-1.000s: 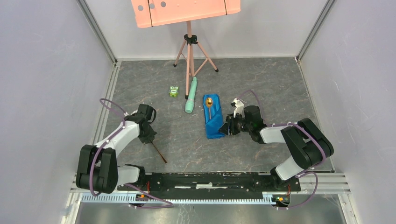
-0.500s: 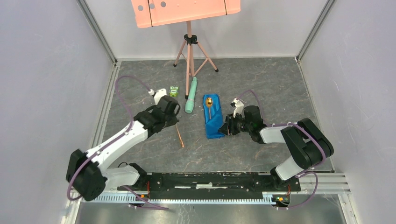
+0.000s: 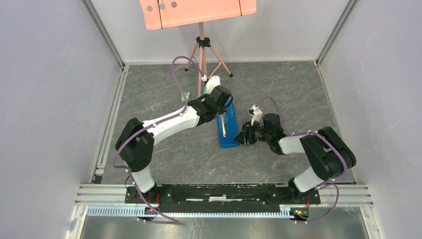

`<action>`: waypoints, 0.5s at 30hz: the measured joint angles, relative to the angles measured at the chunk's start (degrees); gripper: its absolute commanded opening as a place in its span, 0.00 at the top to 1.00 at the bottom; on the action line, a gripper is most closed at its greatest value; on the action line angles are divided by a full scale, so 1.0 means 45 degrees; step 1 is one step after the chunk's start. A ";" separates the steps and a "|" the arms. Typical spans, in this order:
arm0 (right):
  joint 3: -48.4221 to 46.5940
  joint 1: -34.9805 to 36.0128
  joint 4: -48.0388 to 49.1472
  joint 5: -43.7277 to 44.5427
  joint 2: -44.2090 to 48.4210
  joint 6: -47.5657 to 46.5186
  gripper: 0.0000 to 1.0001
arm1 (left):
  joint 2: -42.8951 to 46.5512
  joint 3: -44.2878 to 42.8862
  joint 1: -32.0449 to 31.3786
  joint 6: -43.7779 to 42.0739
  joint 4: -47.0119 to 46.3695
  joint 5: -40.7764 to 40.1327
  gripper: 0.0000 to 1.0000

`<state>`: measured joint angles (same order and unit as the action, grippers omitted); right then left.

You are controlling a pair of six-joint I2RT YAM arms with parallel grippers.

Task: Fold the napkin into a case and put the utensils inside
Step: Insert the fork into the folded napkin.

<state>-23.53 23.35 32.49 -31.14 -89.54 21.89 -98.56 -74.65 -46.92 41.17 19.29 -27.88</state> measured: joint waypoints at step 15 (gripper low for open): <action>0.0248 -0.0136 -0.0005 -0.0024 0.0296 0.0039 0.45 | -0.4158 -0.4959 0.0233 -0.1909 -0.0253 -0.0816 0.98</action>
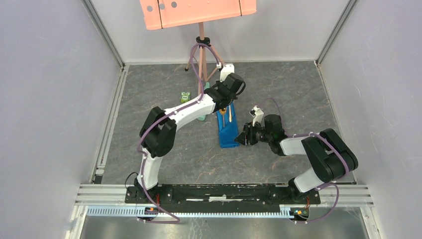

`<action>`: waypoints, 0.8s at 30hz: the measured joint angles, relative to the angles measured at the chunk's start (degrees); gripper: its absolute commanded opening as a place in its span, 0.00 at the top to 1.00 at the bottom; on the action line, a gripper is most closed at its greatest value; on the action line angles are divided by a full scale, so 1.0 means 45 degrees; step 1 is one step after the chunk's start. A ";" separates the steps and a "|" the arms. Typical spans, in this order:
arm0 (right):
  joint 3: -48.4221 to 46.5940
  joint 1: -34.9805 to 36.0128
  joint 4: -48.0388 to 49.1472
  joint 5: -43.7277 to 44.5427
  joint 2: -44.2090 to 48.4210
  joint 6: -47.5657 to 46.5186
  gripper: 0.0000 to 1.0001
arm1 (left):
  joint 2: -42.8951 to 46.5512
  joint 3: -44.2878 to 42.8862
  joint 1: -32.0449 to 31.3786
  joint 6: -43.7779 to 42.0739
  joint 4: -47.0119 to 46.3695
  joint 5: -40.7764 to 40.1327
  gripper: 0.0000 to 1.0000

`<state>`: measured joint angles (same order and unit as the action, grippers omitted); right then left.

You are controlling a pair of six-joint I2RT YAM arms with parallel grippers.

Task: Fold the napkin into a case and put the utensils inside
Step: Insert the fork into the folded napkin.

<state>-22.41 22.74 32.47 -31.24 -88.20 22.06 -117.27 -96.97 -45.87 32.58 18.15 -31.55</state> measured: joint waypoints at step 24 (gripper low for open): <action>0.0175 -0.0044 0.0073 -0.0117 -0.0029 0.0044 0.60 | -0.1321 -0.1224 0.0447 -0.0296 0.1005 0.0379 0.98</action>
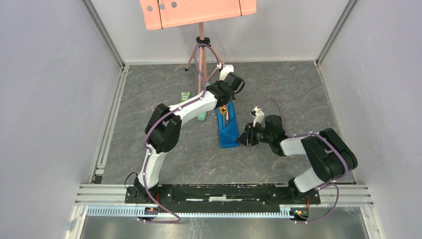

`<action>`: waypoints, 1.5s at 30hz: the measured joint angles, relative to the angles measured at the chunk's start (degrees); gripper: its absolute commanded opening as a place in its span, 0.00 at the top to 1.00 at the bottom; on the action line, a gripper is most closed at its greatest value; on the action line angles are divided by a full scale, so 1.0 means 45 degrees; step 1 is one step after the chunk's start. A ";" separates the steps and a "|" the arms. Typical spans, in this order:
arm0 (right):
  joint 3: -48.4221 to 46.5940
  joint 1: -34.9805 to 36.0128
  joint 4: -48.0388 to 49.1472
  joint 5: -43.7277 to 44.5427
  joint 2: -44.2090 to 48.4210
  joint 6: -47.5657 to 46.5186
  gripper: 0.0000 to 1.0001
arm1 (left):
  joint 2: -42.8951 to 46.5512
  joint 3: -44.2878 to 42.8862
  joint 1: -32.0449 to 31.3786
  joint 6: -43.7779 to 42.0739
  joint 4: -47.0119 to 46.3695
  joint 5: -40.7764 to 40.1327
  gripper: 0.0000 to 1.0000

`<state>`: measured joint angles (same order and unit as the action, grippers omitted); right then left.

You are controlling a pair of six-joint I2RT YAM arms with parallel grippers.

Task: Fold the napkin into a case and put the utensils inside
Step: Insert the fork into the folded napkin.

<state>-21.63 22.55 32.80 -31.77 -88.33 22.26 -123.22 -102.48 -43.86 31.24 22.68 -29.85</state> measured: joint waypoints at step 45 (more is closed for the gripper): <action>0.0000 0.0019 0.0170 -0.0228 -0.0393 0.0146 0.82 | 0.0000 0.0121 -0.0510 0.1855 0.3303 0.3002 0.98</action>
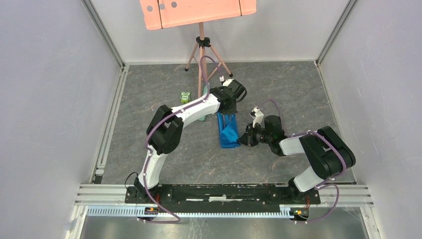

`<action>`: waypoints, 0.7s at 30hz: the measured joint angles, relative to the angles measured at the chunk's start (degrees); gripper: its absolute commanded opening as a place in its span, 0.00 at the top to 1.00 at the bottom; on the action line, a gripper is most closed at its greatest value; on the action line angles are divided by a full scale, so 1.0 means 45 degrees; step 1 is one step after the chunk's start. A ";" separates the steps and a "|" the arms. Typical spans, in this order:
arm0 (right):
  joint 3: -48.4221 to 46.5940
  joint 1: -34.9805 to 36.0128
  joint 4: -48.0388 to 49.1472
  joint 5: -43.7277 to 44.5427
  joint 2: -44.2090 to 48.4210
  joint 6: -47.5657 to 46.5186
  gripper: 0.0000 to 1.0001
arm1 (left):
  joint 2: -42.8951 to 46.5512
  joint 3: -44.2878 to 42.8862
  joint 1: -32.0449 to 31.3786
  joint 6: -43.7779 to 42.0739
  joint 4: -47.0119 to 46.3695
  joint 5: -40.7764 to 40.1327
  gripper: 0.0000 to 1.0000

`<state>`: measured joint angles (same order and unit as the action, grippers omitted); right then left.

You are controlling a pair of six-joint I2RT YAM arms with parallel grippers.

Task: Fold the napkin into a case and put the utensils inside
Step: Insert the fork into the folded napkin.

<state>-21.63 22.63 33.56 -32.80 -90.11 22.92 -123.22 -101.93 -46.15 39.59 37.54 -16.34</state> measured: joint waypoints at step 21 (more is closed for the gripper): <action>0.0000 0.0044 0.0058 -0.0102 -0.0087 0.0015 0.84 | -0.0874 -0.0005 0.0000 0.0015 0.0272 0.0107 0.85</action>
<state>-21.63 22.83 33.82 -33.26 -90.50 22.98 -127.15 -101.95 -46.15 39.66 38.76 -15.86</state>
